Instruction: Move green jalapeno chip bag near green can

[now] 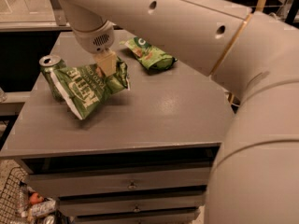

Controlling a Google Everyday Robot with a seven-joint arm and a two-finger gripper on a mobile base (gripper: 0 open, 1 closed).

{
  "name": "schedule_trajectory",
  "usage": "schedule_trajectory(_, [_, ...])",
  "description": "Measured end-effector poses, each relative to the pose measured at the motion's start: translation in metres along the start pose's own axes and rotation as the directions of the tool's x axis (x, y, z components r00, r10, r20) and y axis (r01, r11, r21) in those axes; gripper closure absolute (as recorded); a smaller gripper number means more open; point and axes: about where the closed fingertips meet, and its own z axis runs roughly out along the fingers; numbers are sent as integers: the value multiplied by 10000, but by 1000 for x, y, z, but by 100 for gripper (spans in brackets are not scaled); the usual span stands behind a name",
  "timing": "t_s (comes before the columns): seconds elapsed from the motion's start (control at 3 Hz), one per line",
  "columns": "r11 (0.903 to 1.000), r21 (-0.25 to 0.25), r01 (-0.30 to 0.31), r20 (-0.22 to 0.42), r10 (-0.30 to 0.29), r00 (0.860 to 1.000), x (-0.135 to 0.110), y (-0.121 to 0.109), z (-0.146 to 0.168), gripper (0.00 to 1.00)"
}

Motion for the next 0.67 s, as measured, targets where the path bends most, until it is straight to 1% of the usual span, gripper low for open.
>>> schedule_trajectory(0.67, [9974, -124, 712, -28, -713, 9975, -18, 0, 12, 100])
